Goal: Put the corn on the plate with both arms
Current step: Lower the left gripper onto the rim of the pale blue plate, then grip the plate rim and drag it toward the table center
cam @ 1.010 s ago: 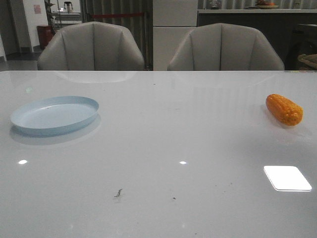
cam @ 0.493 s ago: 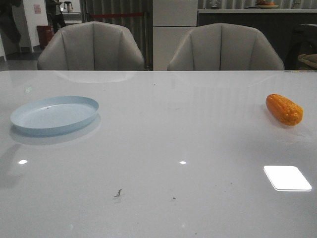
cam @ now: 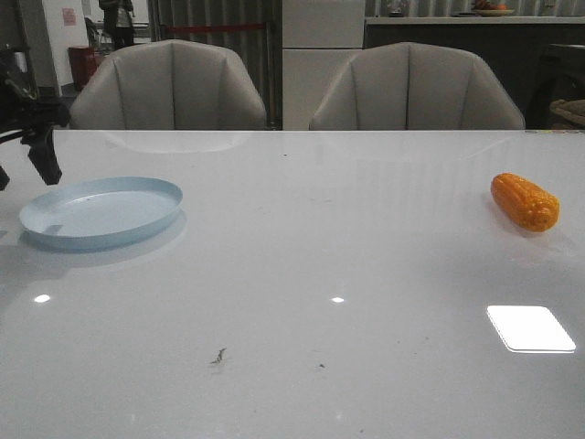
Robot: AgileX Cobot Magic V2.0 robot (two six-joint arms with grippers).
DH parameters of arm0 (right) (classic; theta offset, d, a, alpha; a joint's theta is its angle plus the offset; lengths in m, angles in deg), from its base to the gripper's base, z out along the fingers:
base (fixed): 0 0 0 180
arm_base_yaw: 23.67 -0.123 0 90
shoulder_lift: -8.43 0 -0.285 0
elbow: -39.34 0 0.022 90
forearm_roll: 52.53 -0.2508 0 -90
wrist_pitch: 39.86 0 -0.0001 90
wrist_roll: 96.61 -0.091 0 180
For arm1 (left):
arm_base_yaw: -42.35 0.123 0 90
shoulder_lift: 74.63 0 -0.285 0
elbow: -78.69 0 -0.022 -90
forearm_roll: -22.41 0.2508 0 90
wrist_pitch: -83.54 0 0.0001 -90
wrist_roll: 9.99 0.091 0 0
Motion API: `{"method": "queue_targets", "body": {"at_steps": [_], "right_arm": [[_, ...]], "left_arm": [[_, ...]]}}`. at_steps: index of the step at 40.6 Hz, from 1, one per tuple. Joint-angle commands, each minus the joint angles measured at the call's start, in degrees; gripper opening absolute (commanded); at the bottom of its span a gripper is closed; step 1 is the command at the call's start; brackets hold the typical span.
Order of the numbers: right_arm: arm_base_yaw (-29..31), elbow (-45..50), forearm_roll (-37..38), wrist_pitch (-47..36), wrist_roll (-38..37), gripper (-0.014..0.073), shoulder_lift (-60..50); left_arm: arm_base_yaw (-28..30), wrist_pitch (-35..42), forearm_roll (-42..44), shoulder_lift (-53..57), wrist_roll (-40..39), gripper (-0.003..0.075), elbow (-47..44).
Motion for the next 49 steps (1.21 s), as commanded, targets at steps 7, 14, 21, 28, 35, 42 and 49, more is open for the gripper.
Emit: {"method": "queue_targets", "body": {"at_steps": [7,14,21,28,35,42,49], "right_arm": [[-0.06,-2.22,0.5,-4.9,0.27,0.0457,-0.46],[-0.06,-2.22,0.5,-4.9,0.27,0.0457,-0.46],[-0.06,-2.22,0.5,-4.9,0.27,0.0457,-0.46],[-0.06,-2.22,0.5,-4.9,0.27,0.0457,-0.46],[-0.06,-2.22,0.5,-4.9,0.27,0.0457,-0.46],[-0.06,-2.22,0.5,-4.9,0.27,0.0457,-0.46],[-0.06,-2.22,0.5,-4.78,0.27,0.0457,-0.46]], "left_arm": [[-0.11,3.95,-3.7,-0.13,-0.42,0.0482,2.04],[-0.11,4.17,-4.21,-0.86,-0.42,0.0403,2.04],[-0.11,4.17,-4.21,-1.12,-0.42,0.0153,2.04],[-0.11,4.31,-5.22,-1.12,-0.42,0.0103,2.04],[-0.11,2.97,-10.05,-1.12,-0.42,0.0103,2.92],[-0.11,0.56,-17.91,-1.12,-0.42,0.0103,5.27],[-1.56,-2.52,-21.99,-1.12,-0.31,0.0103,9.36]]}}
